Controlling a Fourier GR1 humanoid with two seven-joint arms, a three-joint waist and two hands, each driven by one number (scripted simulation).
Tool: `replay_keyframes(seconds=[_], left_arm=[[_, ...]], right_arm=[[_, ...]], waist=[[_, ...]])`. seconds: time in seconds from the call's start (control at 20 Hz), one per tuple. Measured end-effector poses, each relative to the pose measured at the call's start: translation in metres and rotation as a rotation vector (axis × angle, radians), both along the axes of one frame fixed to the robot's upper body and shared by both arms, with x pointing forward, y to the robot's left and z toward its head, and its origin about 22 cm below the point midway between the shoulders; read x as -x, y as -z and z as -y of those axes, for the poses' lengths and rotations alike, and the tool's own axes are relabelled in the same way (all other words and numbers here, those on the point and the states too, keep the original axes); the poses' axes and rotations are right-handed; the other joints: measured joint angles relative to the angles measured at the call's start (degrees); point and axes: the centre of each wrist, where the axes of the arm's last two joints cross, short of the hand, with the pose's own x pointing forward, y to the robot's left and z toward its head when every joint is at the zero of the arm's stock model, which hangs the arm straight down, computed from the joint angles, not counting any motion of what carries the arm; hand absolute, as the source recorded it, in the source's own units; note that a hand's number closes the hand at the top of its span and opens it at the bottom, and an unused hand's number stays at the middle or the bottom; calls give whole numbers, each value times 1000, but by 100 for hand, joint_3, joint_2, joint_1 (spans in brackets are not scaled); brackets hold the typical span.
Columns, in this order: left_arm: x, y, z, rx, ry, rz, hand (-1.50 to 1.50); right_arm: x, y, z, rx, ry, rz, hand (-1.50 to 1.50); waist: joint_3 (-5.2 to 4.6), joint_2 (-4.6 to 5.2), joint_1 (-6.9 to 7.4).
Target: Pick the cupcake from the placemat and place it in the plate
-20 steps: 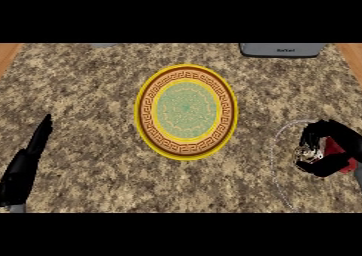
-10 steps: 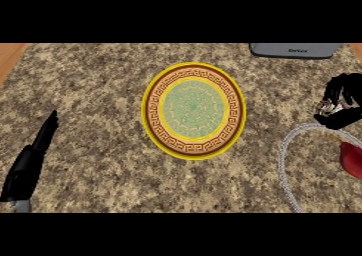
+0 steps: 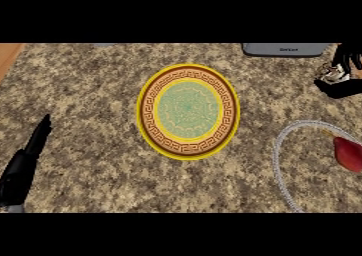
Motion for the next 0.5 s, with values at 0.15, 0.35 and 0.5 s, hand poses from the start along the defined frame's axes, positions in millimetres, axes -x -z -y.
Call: replay_keyframes(seconds=[0.15, 0.35, 0.5], left_arm=[[7, 1, 1, 1, -9, -5, 0], [10, 4, -5, 3, -18, -12, 0], [7, 1, 0, 5, -18, -9, 0]], right_arm=[[-3, -18, -14, -56, -120, 39, 150], [-2, -46, -44, -104, -245, 49, 150], [0, -57, -75, -130, -309, 46, 150]], waist=[[-5, -29, -57], [-9, -49, -127], [-10, -47, -130]])
